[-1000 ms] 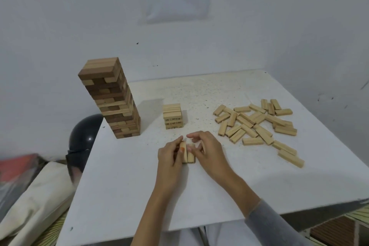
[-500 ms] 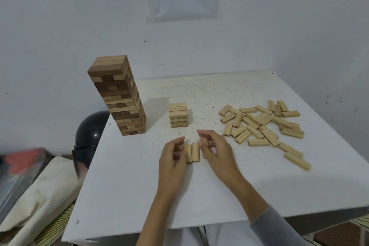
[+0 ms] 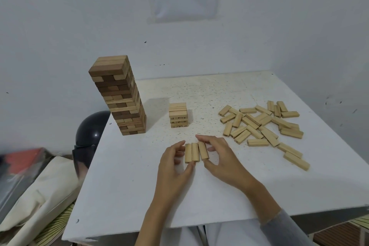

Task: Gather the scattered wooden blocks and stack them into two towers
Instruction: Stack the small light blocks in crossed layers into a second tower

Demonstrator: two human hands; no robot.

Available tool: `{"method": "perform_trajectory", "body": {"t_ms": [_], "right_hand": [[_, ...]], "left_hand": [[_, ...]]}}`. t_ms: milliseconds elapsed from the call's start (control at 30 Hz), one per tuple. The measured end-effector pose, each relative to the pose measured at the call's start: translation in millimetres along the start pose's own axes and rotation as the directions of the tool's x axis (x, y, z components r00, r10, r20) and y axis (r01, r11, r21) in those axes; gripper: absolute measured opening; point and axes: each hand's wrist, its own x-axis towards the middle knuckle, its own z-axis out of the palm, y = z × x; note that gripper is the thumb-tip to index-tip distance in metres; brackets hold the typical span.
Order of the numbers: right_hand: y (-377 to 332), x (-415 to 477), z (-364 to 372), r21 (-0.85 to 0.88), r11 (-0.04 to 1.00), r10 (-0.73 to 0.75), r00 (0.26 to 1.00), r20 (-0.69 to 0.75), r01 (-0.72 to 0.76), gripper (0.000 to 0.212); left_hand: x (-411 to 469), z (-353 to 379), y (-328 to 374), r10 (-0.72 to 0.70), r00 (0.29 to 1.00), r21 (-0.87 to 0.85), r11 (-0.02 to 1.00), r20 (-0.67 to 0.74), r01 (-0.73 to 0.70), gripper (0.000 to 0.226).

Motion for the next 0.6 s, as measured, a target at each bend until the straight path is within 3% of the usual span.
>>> {"method": "perform_trajectory", "body": {"t_ms": [200, 600], "right_hand": [[2.6, 1.6, 4.1, -0.061, 0.995, -0.073, 0.997, -0.013, 0.072, 0.063], [2.7, 3.7, 0.3, -0.015, 1.000, -0.009, 0.999, 0.052, 0.010, 0.075]], "left_hand": [[2.3, -4.1, -1.4, 0.004, 1.000, -0.038, 0.999, 0.003, -0.004, 0.046], [2.6, -4.8, -0.6, -0.049, 0.999, -0.114, 0.992, -0.004, 0.048, 0.049]]}}
